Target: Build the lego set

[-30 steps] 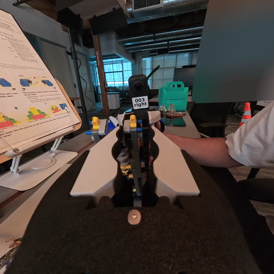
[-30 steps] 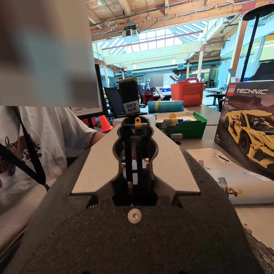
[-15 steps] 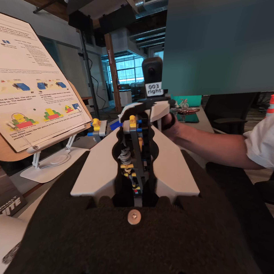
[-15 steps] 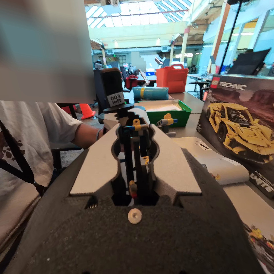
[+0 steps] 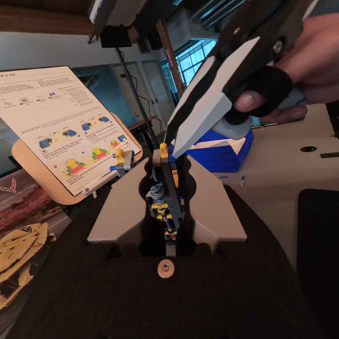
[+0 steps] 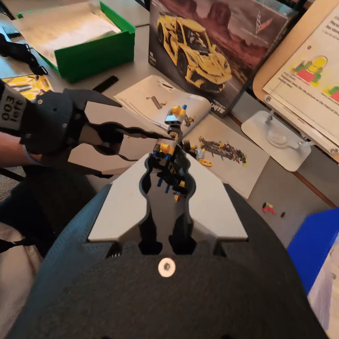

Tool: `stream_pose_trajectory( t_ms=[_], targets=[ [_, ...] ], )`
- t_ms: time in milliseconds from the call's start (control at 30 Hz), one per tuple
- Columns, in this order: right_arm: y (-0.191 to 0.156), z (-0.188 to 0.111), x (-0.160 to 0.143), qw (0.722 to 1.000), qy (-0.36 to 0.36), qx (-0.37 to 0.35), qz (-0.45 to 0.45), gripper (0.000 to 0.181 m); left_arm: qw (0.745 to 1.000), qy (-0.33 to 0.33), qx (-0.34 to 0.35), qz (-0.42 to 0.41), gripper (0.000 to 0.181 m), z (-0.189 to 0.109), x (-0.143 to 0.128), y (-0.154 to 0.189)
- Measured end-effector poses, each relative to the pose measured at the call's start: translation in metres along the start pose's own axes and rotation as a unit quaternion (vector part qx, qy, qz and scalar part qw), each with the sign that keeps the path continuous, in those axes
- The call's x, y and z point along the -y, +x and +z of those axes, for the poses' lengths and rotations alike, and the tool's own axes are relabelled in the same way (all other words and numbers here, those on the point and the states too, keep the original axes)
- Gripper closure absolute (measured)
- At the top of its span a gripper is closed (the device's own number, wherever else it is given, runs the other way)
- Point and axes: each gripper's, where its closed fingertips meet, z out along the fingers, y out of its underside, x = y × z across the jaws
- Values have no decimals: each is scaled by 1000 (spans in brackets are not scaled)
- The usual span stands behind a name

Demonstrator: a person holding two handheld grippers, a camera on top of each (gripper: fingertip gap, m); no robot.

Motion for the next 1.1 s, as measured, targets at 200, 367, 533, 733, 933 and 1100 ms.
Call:
stream_pose_trajectory(
  t_ms=[200,367,533,733,933,1100],
  targets=[
    [-10,-6,-18,999,-42,-14,21,158,998,-9,8,56,147,2,0,22],
    [-12,-9,-31,996,-79,-34,5,159,996,-16,6,93,147,2,-4,32],
    [-13,-10,-34,996,-85,-20,10,160,994,-17,2,105,147,3,-5,36],
    [-12,-9,-34,997,-75,-15,20,160,994,-14,0,113,148,3,-5,36],
    [-7,-17,-23,1000,7,30,1,157,997,5,-23,72,147,-1,-3,30],
    [-8,-24,-23,993,51,85,70,142,997,7,-8,72,147,-2,-3,25]
  ],
)
